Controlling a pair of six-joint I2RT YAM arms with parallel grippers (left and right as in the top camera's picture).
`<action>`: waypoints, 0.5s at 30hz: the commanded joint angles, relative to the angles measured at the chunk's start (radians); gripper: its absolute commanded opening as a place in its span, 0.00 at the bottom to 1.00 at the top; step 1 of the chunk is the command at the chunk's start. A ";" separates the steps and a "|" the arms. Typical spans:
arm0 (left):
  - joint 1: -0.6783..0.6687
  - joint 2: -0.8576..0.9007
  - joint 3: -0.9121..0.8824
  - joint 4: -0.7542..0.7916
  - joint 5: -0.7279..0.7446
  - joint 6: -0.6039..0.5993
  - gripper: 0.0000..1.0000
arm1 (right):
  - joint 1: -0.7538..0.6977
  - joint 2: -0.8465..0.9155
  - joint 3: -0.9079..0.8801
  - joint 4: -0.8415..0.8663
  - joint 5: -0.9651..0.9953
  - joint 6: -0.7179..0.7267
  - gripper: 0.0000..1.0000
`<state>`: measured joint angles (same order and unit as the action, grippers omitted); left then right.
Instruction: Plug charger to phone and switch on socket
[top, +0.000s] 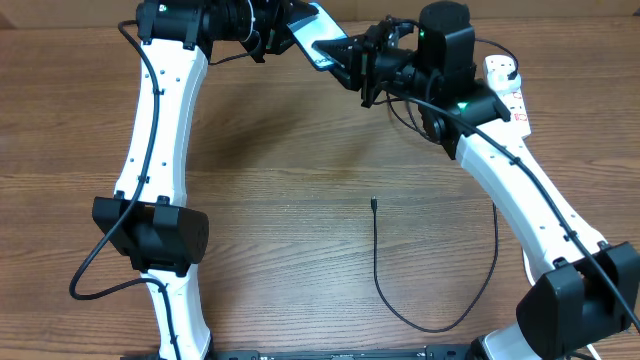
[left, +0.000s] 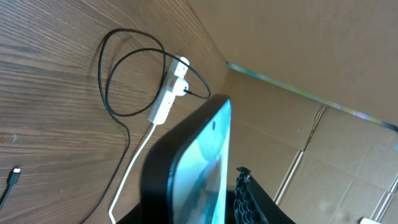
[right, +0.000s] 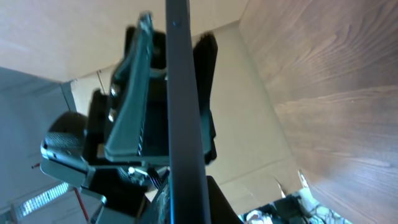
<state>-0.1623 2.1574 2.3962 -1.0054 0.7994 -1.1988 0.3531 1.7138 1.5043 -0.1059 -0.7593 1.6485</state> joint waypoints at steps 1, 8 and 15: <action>-0.008 -0.003 0.008 0.016 0.040 0.005 0.25 | 0.039 -0.032 0.015 -0.004 -0.073 -0.004 0.10; -0.008 -0.003 0.008 0.016 0.040 0.005 0.15 | 0.044 -0.032 0.015 -0.004 -0.072 -0.006 0.11; -0.008 -0.003 0.008 0.016 0.041 0.005 0.04 | 0.044 -0.032 0.015 -0.004 -0.072 -0.006 0.12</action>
<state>-0.1619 2.1574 2.3951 -1.0046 0.8162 -1.1992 0.3691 1.7023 1.5055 -0.0967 -0.7624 1.6684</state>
